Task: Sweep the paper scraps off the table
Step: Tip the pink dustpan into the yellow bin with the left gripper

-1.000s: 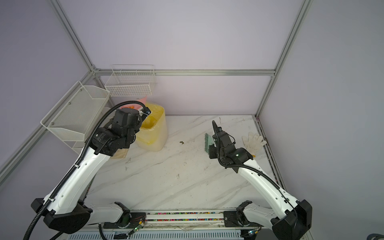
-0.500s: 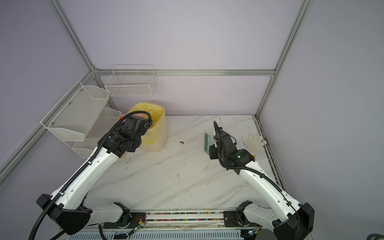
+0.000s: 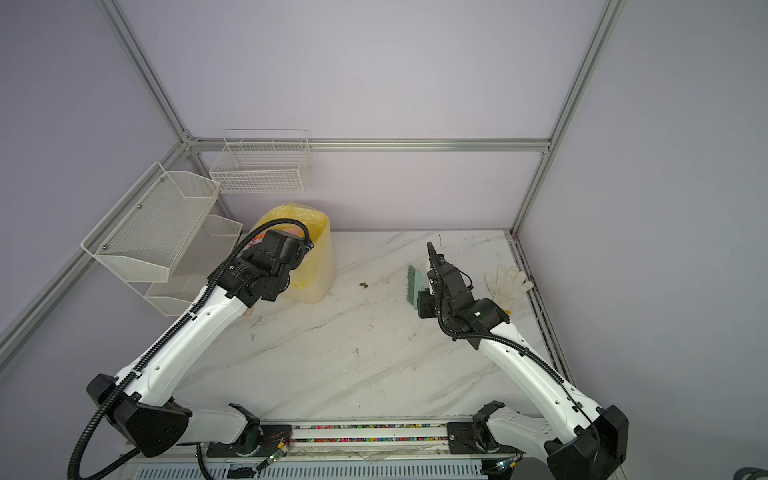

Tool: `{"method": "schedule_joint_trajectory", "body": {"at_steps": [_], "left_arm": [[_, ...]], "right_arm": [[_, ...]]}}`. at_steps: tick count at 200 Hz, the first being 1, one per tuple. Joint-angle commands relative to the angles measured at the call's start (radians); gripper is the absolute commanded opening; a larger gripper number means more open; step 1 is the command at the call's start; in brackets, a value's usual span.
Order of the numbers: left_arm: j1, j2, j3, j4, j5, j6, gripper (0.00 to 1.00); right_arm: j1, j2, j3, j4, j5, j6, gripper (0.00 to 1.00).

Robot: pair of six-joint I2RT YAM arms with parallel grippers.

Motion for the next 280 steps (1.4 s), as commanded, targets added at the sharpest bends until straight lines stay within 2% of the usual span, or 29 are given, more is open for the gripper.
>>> {"method": "schedule_joint_trajectory", "body": {"at_steps": [1,21,45,67,94,143,202,267,280], "left_arm": [[0.002,0.050,0.051,0.000,-0.063,0.101,0.10],[0.004,0.087,0.060,0.029,-0.098,0.196,0.05],[0.004,0.121,0.119,0.027,-0.053,0.255,0.00],[0.003,0.149,0.186,0.026,-0.007,0.313,0.00],[0.003,0.173,0.284,0.028,0.031,0.327,0.00],[0.008,0.205,0.359,0.105,0.063,0.421,0.00],[0.035,0.204,0.228,0.030,0.053,0.370,0.00],[0.033,0.091,0.167,0.031,0.037,0.358,0.00],[0.034,0.067,0.139,0.020,0.062,0.341,0.00]], "right_arm": [[-0.004,-0.008,-0.007,0.030,-0.017,-0.010,0.00],[-0.005,-0.008,-0.004,0.030,-0.026,-0.012,0.00],[-0.005,-0.015,-0.006,0.028,-0.028,-0.012,0.00],[-0.005,-0.020,-0.010,0.027,-0.031,-0.012,0.00],[-0.005,-0.021,-0.010,0.028,-0.027,-0.013,0.00],[-0.005,0.006,0.002,0.032,-0.037,-0.018,0.00],[-0.006,-0.015,-0.004,0.030,-0.038,-0.010,0.00],[-0.005,-0.016,0.001,0.036,-0.044,-0.007,0.00],[-0.005,-0.014,0.001,0.043,-0.048,-0.004,0.00]]}}
